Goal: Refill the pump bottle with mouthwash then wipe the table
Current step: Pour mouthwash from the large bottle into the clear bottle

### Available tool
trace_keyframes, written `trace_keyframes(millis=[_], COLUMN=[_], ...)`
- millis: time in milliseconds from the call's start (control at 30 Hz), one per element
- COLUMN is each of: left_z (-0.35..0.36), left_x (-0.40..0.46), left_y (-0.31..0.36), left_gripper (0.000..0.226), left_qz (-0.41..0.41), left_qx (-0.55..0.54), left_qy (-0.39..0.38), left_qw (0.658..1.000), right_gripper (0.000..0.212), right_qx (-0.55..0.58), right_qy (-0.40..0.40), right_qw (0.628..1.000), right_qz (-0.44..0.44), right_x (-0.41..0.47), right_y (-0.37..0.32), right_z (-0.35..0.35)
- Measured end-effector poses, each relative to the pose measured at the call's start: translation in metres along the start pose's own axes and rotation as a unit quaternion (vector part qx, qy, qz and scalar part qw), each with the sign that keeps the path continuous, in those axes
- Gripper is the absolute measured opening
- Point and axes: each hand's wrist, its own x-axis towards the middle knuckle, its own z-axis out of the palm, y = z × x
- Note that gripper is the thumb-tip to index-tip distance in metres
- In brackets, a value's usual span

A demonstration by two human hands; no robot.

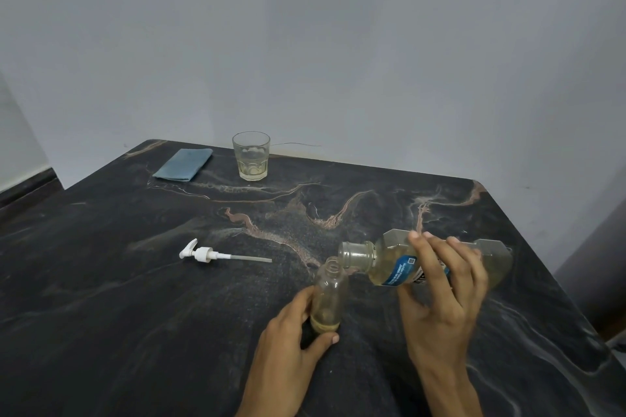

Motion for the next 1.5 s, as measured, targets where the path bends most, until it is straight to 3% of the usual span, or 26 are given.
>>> trace_keyframes(millis=[1500], left_z=[0.0005], left_x=[-0.0008], left_y=[-0.0012], left_gripper=[0.061], left_qz=[0.009], left_qx=[-0.001], left_qy=[0.010], left_qw=[1.000], right_gripper=[0.086], right_qx=[-0.010], right_qy=[-0.004], right_qw=[1.000], right_qz=[0.001], right_x=[0.0012], right_y=[-0.0025], right_z=[-0.0021])
